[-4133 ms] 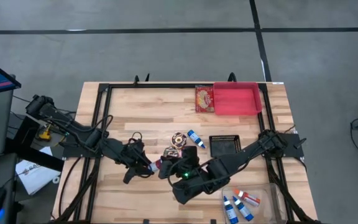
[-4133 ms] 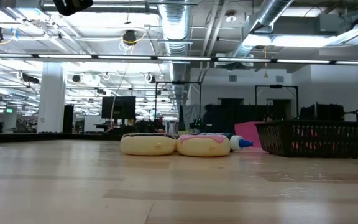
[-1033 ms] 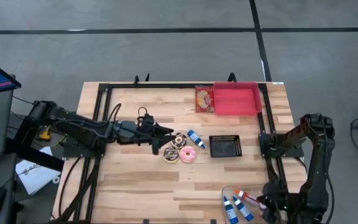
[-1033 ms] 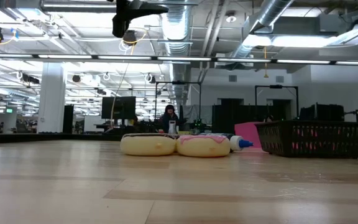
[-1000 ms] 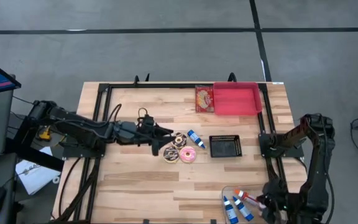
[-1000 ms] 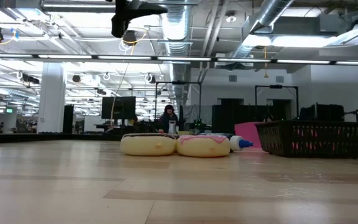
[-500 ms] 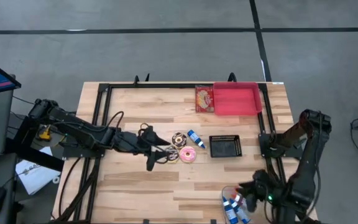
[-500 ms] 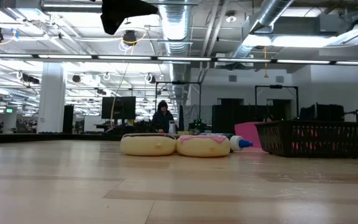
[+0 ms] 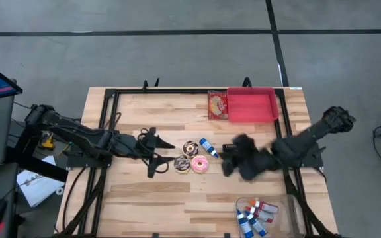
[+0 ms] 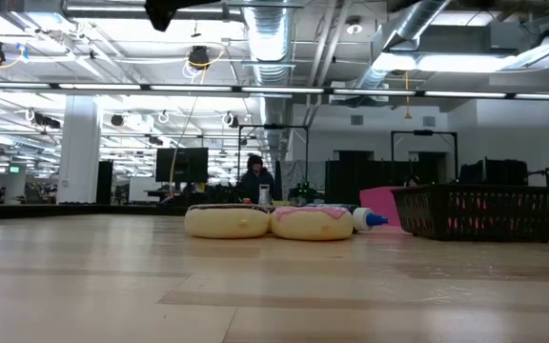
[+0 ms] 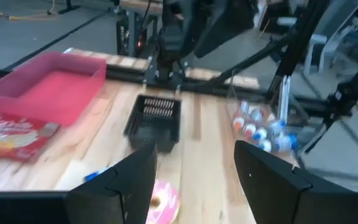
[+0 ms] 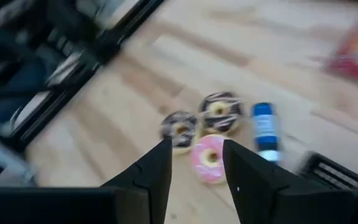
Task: Pick & Place Food Item
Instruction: Put the blue food coloring bottle into the transparent bin
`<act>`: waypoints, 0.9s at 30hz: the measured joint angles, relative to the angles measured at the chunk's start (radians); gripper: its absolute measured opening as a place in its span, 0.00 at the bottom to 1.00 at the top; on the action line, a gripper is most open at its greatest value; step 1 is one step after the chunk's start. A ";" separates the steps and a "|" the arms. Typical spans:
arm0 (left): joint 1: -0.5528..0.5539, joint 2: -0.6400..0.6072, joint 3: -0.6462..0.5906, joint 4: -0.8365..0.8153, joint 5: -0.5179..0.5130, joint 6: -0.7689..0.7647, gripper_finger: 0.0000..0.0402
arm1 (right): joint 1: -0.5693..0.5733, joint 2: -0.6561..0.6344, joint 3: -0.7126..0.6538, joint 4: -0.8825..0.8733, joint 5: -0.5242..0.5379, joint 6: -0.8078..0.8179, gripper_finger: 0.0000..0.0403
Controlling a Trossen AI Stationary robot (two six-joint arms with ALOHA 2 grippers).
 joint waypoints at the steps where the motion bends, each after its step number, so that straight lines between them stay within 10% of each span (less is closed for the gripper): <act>1: -0.004 -0.022 0.000 -0.034 0.000 0.003 0.53 | -0.054 0.001 0.000 0.048 -0.088 -0.073 0.33; 13: -0.021 -0.221 0.000 -0.367 -0.036 -0.016 0.53 | -0.417 0.194 0.028 0.092 -0.653 -0.396 0.24; 27: -0.130 -0.184 0.000 -0.430 -0.125 -0.123 0.53 | -0.410 0.609 0.512 -0.503 -0.514 -0.455 0.30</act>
